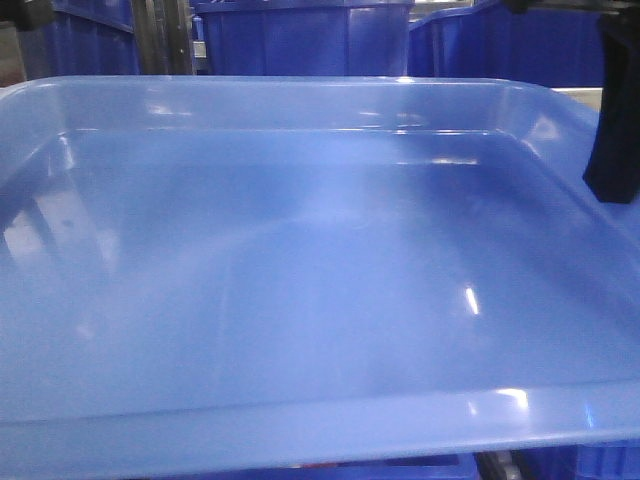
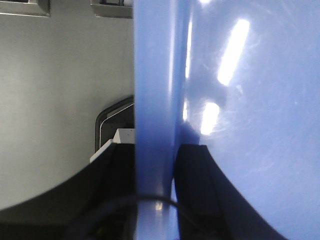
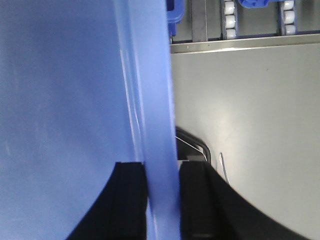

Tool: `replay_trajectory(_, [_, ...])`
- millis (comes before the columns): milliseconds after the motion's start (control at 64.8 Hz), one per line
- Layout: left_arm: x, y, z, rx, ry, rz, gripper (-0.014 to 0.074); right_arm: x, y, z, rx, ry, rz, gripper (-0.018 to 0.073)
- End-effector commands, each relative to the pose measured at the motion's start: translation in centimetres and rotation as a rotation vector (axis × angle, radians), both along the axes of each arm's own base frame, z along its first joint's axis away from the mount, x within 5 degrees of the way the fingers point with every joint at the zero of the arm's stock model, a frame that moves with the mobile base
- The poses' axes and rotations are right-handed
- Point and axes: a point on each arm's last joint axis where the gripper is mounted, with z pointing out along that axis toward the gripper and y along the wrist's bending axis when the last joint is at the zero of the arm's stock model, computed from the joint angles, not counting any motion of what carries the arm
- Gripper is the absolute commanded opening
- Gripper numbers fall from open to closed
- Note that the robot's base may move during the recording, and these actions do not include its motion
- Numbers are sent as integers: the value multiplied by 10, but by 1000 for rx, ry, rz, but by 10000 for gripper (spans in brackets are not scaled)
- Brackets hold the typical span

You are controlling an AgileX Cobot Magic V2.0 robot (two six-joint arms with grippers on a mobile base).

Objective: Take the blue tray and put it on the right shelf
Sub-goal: 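Hold the tray raised in both grippers while driving to the shelf, then lower the tray onto the upper shelf roller track with both grippers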

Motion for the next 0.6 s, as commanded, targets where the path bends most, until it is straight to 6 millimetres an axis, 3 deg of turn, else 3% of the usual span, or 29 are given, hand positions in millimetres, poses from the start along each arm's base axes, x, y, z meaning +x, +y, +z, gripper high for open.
replay_trajectory(0, [-4,-6,16,-91,-39,-14,106,2,4,21,105,-105,-2,243])
replay_trajectory(139, [1,-9,36,-137,-103,-15,106,3,5,40,131,-129,-4,243])
replay_trajectory(401, [17,-11,84,-198,-355,-23,106,14,8,95,179,-349,74,243])
replay_trajectory(586, [40,-24,107,-178,-452,-65,106,38,10,123,193,-472,48,243])
